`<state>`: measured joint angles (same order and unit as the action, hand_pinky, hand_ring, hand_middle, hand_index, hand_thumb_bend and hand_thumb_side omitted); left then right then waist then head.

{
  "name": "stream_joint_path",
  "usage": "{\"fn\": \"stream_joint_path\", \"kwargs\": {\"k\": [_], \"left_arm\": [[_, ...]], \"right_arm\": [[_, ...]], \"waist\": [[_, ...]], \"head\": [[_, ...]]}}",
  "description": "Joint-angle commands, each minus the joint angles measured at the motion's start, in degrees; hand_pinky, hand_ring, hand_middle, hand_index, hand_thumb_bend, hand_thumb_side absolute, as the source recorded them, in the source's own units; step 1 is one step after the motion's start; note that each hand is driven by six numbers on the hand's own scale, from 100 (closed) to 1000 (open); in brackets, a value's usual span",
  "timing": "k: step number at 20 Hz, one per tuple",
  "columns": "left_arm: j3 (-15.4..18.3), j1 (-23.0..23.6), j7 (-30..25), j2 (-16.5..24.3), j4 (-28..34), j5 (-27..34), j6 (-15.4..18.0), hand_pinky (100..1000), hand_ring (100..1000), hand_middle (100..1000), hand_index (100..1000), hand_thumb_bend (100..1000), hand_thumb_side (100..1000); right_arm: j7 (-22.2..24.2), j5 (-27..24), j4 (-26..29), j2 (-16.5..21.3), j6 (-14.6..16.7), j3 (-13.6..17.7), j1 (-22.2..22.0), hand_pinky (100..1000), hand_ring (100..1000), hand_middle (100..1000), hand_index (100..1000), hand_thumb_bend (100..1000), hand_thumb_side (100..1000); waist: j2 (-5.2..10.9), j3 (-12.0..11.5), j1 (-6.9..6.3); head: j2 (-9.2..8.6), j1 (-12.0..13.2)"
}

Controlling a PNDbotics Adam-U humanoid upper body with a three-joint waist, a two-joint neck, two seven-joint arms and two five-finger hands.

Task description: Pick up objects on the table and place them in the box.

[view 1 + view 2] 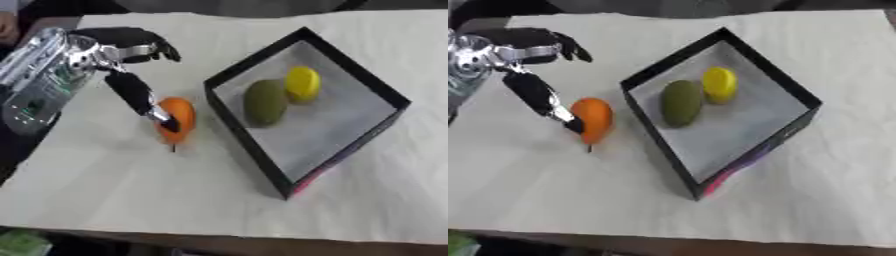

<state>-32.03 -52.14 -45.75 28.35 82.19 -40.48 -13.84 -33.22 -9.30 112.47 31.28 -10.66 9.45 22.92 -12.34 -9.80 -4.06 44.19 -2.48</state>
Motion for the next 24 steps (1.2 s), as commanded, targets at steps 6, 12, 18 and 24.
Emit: {"fn": "stream_joint_path", "kwargs": {"k": [6,12,18,24], "left_arm": [[-0.59,-1.1,1.37,-5.79,-13.69,-6.09,4.99,846,873,843,895,847,485],[-0.09,-0.75,6.94,-5.83,-13.24,-7.88,4.94,690,712,661,779,240,212],[0.49,-3.74,2.54,-0.79,5.15,-2.74,1.63,633,638,585,703,145,100],[6.64,-9.43,3.2,-1.05,19.05,-3.09,-3.17,630,627,572,688,174,100]], "right_arm": [[0.32,0.22,0.45,0.06,-0.13,-0.11,0.81,842,804,768,880,363,277],[0.34,0.32,0.34,-0.04,-0.29,-0.15,0.43,842,804,769,880,364,278],[0.4,0.31,0.29,0.23,-0.29,-0.17,0.27,842,805,769,880,362,277],[-0.01,0.03,0.59,0.87,0.04,0.2,0.85,842,805,770,879,363,264]], "waist": [[1.14,0.68,-0.05],[1.12,0.85,-0.05],[1.47,0.45,-0.18],[1.91,0.18,0.06]], "head": [[-0.07,1.08],[-0.07,1.09],[-0.07,0.82],[-0.07,0.72]]}}
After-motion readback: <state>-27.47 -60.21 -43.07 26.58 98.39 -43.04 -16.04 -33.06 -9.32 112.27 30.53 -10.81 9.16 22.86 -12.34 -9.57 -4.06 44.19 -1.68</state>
